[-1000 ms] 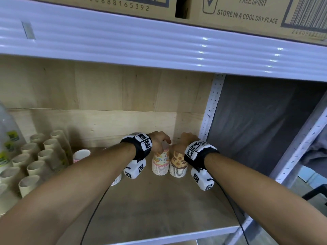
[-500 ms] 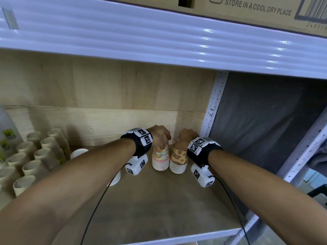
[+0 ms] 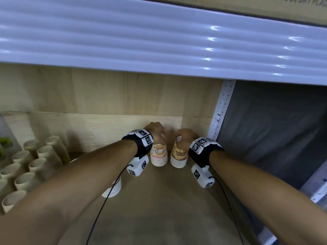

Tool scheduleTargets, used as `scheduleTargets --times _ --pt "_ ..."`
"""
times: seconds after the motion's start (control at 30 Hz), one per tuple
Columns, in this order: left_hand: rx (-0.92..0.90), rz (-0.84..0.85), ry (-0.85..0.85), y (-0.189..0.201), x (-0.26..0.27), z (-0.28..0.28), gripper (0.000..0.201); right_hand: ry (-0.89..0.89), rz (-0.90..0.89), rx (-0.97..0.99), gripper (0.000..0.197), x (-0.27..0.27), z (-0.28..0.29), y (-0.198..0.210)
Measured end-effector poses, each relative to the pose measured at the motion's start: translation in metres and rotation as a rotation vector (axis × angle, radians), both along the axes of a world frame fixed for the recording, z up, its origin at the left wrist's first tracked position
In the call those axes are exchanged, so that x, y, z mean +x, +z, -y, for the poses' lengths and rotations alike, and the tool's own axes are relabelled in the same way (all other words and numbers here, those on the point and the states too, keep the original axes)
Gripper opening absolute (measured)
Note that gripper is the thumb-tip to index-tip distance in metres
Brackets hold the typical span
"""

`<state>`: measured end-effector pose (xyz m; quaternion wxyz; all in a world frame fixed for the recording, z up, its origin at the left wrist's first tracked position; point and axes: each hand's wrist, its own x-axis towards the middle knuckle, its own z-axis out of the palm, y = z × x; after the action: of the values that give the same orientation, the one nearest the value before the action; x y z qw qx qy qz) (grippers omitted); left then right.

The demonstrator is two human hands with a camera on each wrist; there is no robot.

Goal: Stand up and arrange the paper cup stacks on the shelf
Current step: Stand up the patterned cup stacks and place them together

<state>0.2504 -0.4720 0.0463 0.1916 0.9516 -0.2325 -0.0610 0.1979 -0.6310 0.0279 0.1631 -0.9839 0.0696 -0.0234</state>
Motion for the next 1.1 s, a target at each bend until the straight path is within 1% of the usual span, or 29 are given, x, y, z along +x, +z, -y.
scheduleTargets --times 0.1,0.23,0.37,0.47,0.57,0.67,0.77,0.9,1.03,1.1 --pt "-0.003 -0.004 0.026 -0.006 0.008 0.0 0.057 0.02 0.01 0.017 0.039 0.013 0.003 -0.005" --pt "-0.007 -0.014 0.045 -0.011 0.016 0.003 0.058 0.069 0.072 0.015 0.019 0.025 0.0 -0.013" --pt "-0.008 -0.005 0.048 -0.013 0.021 0.008 0.053 0.089 0.082 0.042 0.027 0.034 0.003 -0.014" --pt "-0.001 -0.01 0.048 -0.015 0.025 0.012 0.051 0.096 0.086 0.047 0.024 0.04 0.005 -0.017" --pt "-0.004 -0.01 0.041 -0.015 0.027 0.015 0.045 0.103 0.1 0.095 0.024 0.044 0.006 -0.018" --pt "-0.006 -0.005 0.044 -0.016 0.028 0.017 0.045 0.124 0.042 0.113 0.017 0.042 0.006 -0.012" --pt "-0.015 0.005 0.037 -0.016 0.028 0.018 0.04 0.117 0.049 0.116 0.016 0.041 0.007 -0.01" --pt "-0.011 0.014 0.037 -0.016 0.027 0.016 0.043 0.117 0.039 0.14 0.011 0.038 0.006 -0.009" --pt "-0.036 0.007 0.041 -0.014 0.025 0.012 0.059 0.089 0.026 0.142 0.019 0.039 0.006 -0.011" --pt "-0.045 0.017 0.036 -0.009 0.022 0.007 0.066 0.056 0.023 0.105 0.034 0.049 0.011 -0.02"
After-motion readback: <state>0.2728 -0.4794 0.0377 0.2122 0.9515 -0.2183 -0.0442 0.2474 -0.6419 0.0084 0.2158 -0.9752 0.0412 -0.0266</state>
